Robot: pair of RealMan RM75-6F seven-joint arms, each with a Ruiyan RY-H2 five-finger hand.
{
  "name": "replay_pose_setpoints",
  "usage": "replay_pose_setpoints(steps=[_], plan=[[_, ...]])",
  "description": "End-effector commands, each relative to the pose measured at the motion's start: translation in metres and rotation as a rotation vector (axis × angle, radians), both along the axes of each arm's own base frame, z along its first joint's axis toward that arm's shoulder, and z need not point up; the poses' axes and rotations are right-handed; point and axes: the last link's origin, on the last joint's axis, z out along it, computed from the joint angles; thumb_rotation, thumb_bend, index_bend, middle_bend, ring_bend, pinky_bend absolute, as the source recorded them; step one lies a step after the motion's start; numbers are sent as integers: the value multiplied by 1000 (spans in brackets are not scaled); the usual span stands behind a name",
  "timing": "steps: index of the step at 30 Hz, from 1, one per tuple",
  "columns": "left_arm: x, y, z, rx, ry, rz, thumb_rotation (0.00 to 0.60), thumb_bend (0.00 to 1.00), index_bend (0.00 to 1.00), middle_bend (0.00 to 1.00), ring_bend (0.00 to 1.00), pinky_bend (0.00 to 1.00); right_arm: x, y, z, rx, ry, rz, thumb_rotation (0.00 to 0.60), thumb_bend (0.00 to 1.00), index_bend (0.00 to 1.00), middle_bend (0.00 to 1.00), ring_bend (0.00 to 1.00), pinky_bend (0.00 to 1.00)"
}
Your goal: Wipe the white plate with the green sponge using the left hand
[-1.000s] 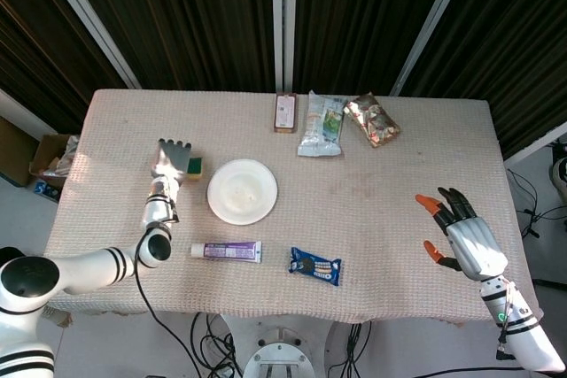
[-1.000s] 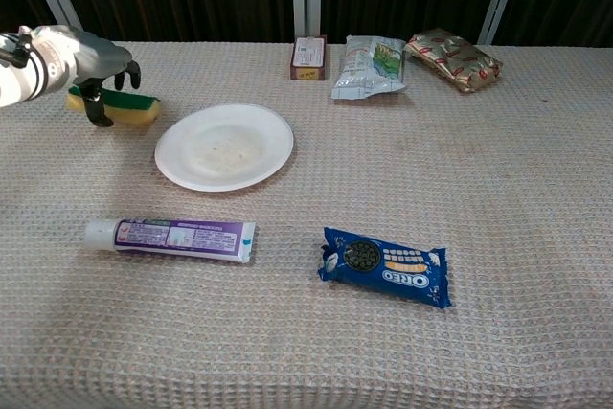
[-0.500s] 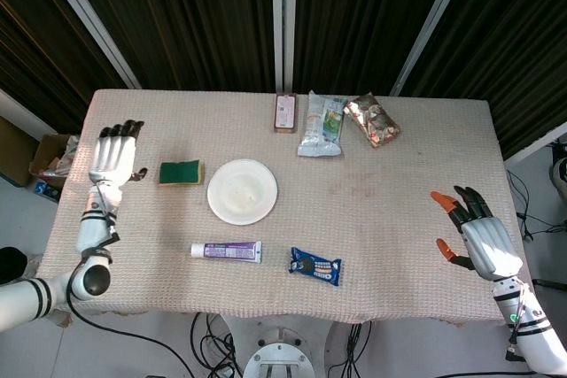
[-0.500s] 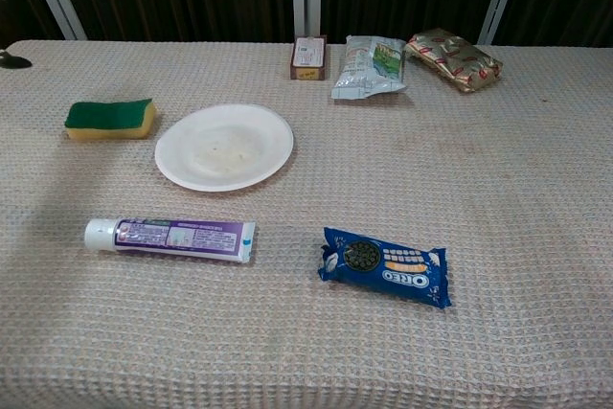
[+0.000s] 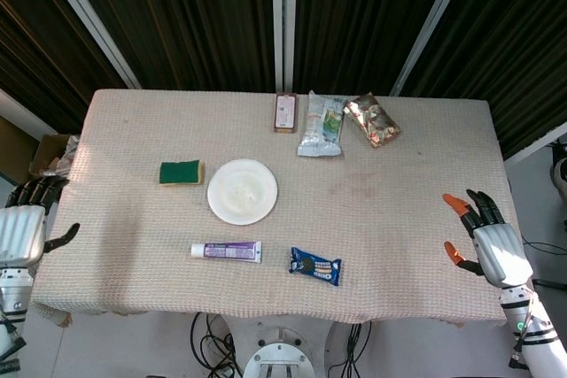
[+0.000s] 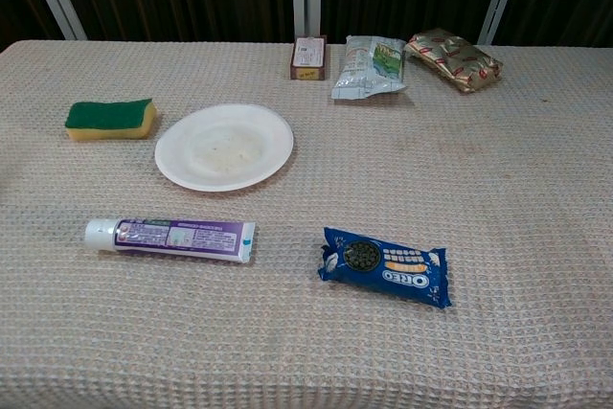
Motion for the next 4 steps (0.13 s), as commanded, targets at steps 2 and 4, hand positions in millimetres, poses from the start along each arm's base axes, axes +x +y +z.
replay_pose_setpoints(steps=[2,4], plan=[[7,-35,-2,8,34,-9,600,190,212,176,147,166,-3,4,0,-2,-2,-7,600,265,128,175,0,0],[10,-42,-3,6,39,-4,600,189,212,176,147,166,-4,5,-1,0,-1,-9,600,265,128,175,0,0]])
